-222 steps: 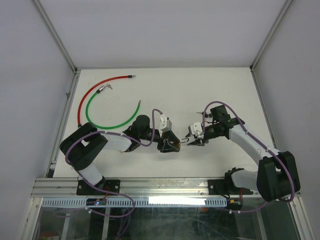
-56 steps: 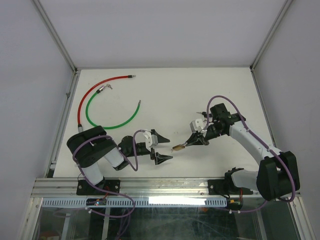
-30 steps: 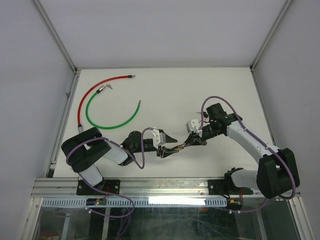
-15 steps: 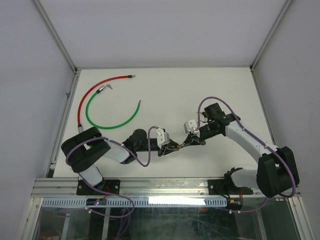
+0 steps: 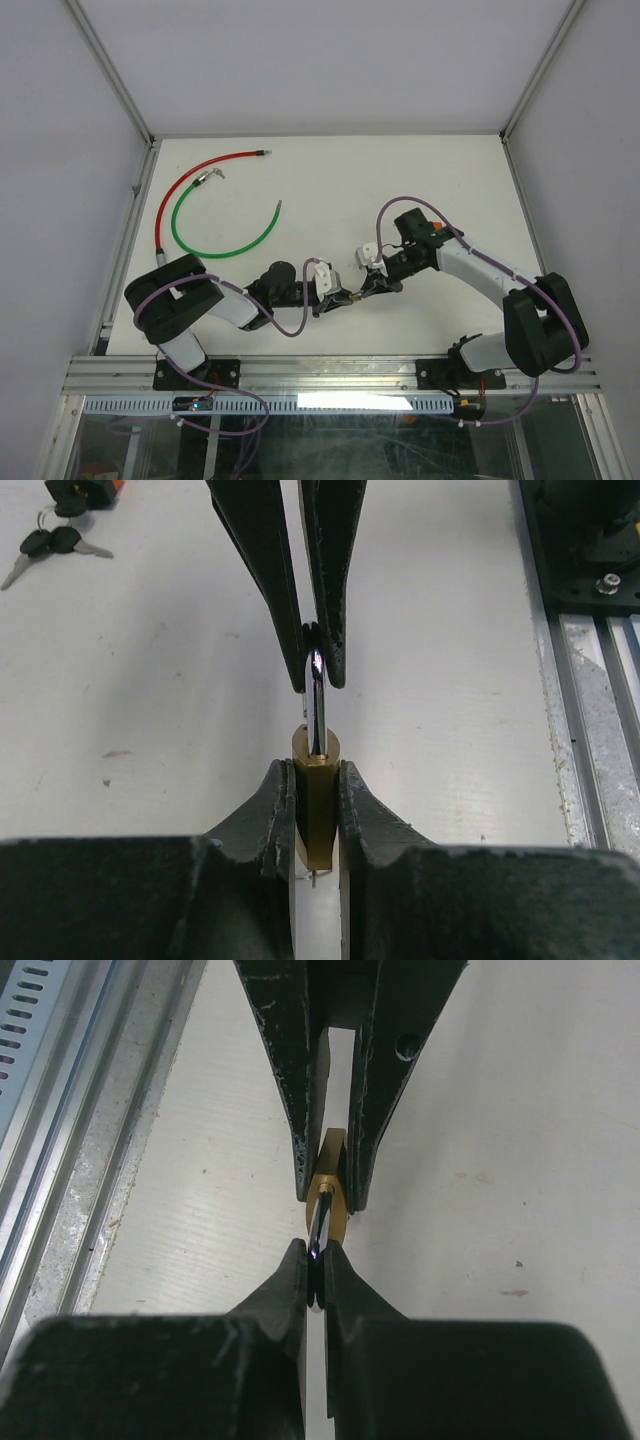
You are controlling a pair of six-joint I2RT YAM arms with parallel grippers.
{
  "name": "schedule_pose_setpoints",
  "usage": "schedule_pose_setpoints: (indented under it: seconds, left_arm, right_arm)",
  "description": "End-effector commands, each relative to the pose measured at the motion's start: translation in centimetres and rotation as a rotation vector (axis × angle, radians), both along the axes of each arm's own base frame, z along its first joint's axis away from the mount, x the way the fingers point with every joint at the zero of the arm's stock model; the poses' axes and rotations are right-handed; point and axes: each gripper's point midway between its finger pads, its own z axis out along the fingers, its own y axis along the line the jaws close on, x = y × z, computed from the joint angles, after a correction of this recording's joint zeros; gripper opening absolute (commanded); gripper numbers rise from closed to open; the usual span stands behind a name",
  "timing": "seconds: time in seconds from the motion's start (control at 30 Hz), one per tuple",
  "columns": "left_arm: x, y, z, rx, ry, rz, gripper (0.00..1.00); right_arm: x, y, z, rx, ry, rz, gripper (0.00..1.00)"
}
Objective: Lock with the key
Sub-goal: Lock the lock.
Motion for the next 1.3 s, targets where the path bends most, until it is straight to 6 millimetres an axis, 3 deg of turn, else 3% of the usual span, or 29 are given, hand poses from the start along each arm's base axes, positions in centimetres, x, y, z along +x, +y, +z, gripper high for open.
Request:
schedule_pose_setpoints:
  seconds: [0.0,0.6,1.27]
  left_arm:
    - [1.8,0.1,0.8,-0.019,-0.098,0.084,0.00]
    - [2.6,2.2,-1.5,0.033,-0.134,0.175,0.00]
    - [-0.1,2.6,-4.2,0.121,-0.065,0.027,0.00]
  right_arm:
    - [-0.6,2.1,0.6,0.032,0.053,0.033,0.00]
    - [-1.0,4.5,-1.7,-0.081,0.125,0.016,0.00]
    - [2.2,6.3,-2.3,-0.117,-0.033,-0.091,0.00]
